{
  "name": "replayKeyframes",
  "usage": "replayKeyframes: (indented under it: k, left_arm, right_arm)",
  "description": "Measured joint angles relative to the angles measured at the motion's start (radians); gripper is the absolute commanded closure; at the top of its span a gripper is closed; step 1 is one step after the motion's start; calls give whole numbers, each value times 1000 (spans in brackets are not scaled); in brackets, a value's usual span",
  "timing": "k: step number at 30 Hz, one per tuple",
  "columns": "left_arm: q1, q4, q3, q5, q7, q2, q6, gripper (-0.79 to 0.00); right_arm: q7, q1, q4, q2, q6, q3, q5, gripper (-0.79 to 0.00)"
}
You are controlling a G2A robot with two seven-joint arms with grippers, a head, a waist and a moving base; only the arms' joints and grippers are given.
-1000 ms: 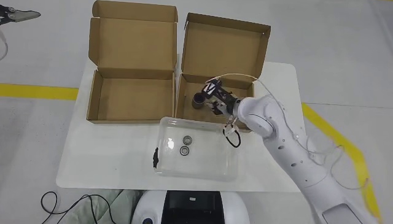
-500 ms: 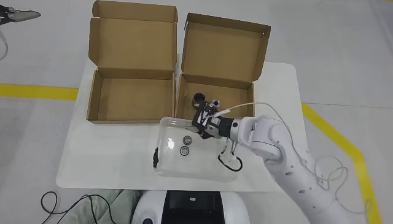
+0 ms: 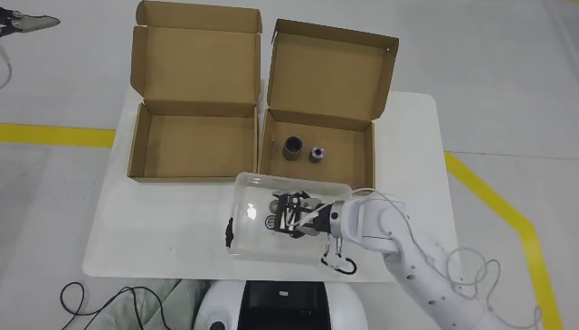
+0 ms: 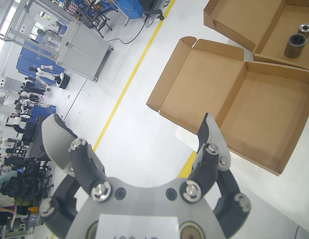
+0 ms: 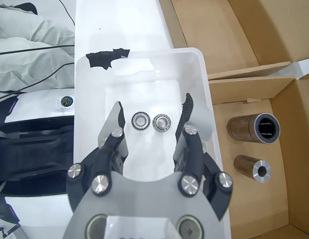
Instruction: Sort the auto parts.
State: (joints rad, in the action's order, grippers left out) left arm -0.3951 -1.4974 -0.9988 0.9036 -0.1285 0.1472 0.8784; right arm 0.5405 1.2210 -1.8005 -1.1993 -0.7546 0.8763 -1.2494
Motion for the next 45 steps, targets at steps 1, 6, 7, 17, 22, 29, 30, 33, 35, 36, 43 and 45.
replayKeyframes:
  k: [1,6,7,17,22,29,30,33,35,36,43,45]
  left_arm:
    - [0,0,0,0,0,0,0,-785]
    - [0,0,0,0,0,0,0,-785]
    - [0,0,0,0,0,0,0,-785]
    - [0,0,0,0,0,0,0,-785]
    - [0,0,0,0,0,0,0,-785]
    - [0,0,0,0,0,0,0,-785]
    - [0,0,0,0,0,0,0,-785]
    - [0,0,0,0,0,0,0,-785]
    - [0,0,0,0,0,0,0,-785]
    - [0,0,0,0,0,0,0,-785]
    - [0,0,0,0,0,0,0,-785]
    - [0,0,0,0,0,0,0,-785]
  right_arm:
    - [-9,0,4,0,-1,-6,-15,-376]
    - [-51,-7,40,-3,17,-35,-77,-382]
    - [-57,-8,51,-4,22,-39,-81,-382]
    - [-48,-51,158,-20,69,-93,-115,-382]
    - [-16,-73,196,-29,92,-120,-131,-379]
    - [-17,-99,233,-39,111,-142,-145,-360]
    - [-18,-101,236,-40,114,-143,-148,-354]
    - [-14,-106,243,-42,121,-146,-156,-345]
    - [-10,-108,247,-42,123,-147,-159,-342]
    - [-8,-109,250,-43,125,-148,-160,-336]
    - [-15,-110,257,-44,135,-145,-167,-326]
    - [-17,-114,262,-45,138,-146,-172,-323]
